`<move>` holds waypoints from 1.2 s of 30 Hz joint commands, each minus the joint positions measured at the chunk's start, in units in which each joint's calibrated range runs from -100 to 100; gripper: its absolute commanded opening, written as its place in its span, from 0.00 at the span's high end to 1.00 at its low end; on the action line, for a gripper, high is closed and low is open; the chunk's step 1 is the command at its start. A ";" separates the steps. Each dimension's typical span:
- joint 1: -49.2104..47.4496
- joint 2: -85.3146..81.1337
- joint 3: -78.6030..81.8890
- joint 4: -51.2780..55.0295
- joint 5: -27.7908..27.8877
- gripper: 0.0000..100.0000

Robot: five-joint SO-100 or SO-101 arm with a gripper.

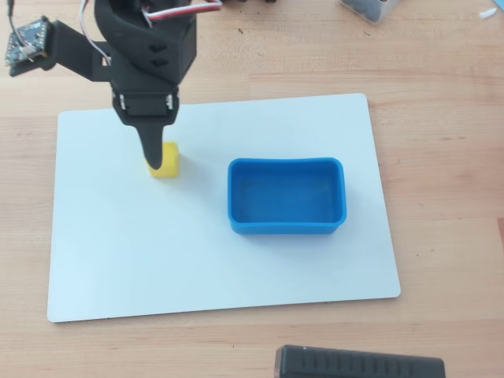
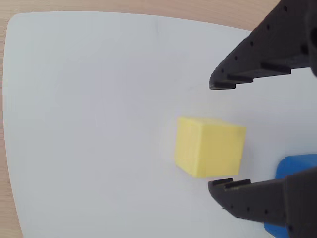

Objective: Pick up yellow cube and drop it in the blue rectangular bin

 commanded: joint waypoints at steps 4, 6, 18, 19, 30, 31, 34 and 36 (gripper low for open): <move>-0.33 -0.26 -10.75 2.04 -0.54 0.75; -0.59 0.21 -10.75 2.04 -0.73 0.75; -1.02 4.20 -9.75 -1.76 -0.73 0.75; -1.28 4.30 -9.75 -2.09 -0.73 0.75; -3.85 6.43 -9.84 -4.65 -0.98 0.80; -4.02 6.53 -9.84 -4.73 -0.93 0.81; -4.37 6.90 -9.93 -5.15 -0.93 0.83; -4.28 6.90 -9.93 -5.23 -0.93 0.87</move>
